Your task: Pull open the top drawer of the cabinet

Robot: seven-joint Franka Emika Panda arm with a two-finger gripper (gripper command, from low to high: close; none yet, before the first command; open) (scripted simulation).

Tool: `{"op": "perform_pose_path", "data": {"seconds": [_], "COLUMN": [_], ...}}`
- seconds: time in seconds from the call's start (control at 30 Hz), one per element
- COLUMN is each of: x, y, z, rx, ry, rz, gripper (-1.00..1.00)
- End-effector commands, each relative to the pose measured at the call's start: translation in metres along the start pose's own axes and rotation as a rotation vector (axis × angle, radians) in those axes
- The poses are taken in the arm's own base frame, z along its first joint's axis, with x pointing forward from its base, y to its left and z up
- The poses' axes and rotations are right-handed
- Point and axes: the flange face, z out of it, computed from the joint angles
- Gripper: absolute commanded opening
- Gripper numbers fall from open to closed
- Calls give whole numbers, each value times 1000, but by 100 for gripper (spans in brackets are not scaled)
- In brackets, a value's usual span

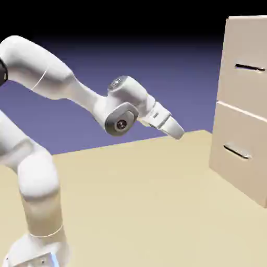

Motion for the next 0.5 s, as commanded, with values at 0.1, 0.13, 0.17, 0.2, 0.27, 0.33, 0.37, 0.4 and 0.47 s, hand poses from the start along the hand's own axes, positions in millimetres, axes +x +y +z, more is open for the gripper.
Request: {"op": "perform_pose_path", "data": {"seconds": [0.1,0.13,0.17,0.2,0.27,0.33,0.37,0.4,0.47], "x": [36,44,52,59,73,86,93,99,111], "y": [25,33,41,50,68,88,98,108,128], "z": [39,49,59,69,88,106,114,122,136], "rx": [-55,-72,-91,-109,-148,-187,-206,-224,-257], "ry": [-63,-74,-83,-89,-93,-87,-80,-70,-43], "rz": [302,376,448,520,660,794,860,924,1047], "gripper": [0,0,0,0,0,0,0,0,0]}}
